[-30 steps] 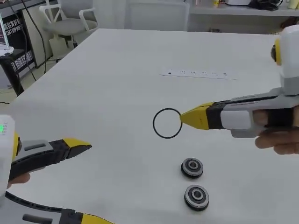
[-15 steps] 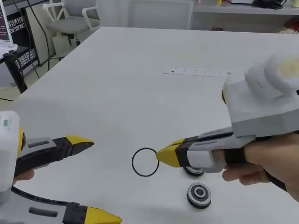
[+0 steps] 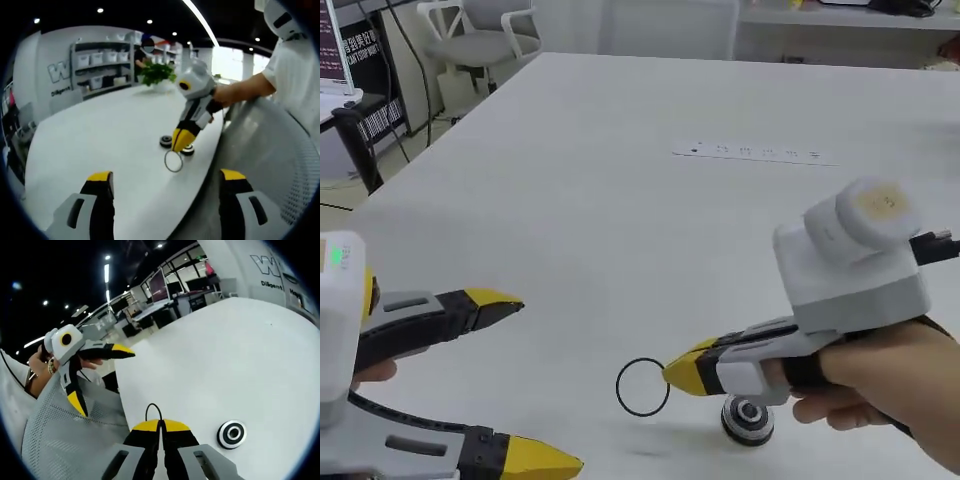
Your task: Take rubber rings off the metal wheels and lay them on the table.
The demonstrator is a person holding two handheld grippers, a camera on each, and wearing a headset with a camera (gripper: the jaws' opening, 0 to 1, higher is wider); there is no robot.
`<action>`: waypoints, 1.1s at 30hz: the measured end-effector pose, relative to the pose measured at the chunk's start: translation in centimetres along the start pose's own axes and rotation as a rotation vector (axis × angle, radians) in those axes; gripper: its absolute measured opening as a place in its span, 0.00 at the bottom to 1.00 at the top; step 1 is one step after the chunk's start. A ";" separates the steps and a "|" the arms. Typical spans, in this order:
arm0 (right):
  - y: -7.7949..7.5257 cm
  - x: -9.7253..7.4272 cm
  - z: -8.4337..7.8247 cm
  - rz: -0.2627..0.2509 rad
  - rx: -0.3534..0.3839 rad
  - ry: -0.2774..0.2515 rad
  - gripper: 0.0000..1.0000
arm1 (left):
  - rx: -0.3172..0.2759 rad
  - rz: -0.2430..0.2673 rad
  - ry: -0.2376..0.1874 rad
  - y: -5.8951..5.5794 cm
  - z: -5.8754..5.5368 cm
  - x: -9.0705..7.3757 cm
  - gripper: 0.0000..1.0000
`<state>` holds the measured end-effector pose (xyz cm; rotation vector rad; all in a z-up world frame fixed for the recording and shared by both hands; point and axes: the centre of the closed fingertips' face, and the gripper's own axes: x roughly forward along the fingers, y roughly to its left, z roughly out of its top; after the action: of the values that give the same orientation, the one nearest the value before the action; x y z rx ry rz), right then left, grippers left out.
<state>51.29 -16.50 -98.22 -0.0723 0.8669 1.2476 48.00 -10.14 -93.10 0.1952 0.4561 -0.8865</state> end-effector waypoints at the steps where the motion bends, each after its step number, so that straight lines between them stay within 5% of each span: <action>1: -0.3 0.2 -0.4 -0.008 0.001 0.012 0.00 | -0.001 -0.001 0.001 0.0 0.0 0.0 0.88; 8: -0.7 0.8 -0.2 0.004 0.102 -0.032 0.00 | 0.001 0.004 0.013 0.1 -0.2 0.1 0.88; 18: -2.1 1.1 -1.8 -0.064 0.063 0.035 0.00 | 0.019 0.012 0.029 0.1 -0.4 0.0 0.86; 33: -3.3 0.7 -2.4 -0.115 0.049 0.066 0.03 | 0.040 0.027 0.061 0.4 -0.9 -0.1 0.82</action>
<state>52.83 -18.34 -101.65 -0.1234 0.9372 1.1209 47.96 -9.54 -93.89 0.2656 0.4917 -0.8658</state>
